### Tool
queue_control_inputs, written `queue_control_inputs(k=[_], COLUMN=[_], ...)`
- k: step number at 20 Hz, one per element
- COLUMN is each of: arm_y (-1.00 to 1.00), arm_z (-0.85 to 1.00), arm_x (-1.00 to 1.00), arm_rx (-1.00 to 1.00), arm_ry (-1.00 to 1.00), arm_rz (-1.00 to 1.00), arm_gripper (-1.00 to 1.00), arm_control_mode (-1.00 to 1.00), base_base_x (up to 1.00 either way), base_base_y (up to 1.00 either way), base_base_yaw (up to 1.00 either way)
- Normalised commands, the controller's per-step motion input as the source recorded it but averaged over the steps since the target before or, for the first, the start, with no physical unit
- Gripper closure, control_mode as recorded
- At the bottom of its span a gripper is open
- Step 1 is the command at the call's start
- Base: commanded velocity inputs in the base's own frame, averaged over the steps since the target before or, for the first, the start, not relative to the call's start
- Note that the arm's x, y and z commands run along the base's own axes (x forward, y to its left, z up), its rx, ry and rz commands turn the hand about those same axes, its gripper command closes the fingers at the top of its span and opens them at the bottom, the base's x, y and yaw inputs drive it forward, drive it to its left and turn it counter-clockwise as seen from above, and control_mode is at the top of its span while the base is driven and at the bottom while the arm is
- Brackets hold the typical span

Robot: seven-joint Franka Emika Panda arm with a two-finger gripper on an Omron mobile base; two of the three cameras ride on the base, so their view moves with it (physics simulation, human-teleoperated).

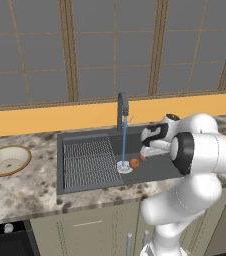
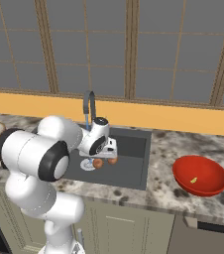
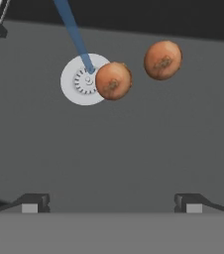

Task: Pick the onions from the sink and place them in one bowl. Place the lemon wedge in the other bowl. Then turn off the sink faucet.

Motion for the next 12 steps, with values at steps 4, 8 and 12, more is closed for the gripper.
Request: queue_control_inputs(k=[4,8,12], arm_y=[0.0,0.02,0.07], arm_z=[-0.25,-0.23,-0.25], arm_x=[0.23,0.29,0.3], arm_rx=[0.0,0.0,0.0], arm_ry=[-0.06,0.0,0.0], arm_rz=[-0.02,-0.02,-0.02], arm_gripper=[-1.0,-1.0,-1.0], arm_control_mode=[-1.0,-1.0,-1.0], base_base_x=[0.0,0.0,0.0], base_base_y=[0.0,0.0,0.0], base_base_yaw=[0.0,0.0,0.0])
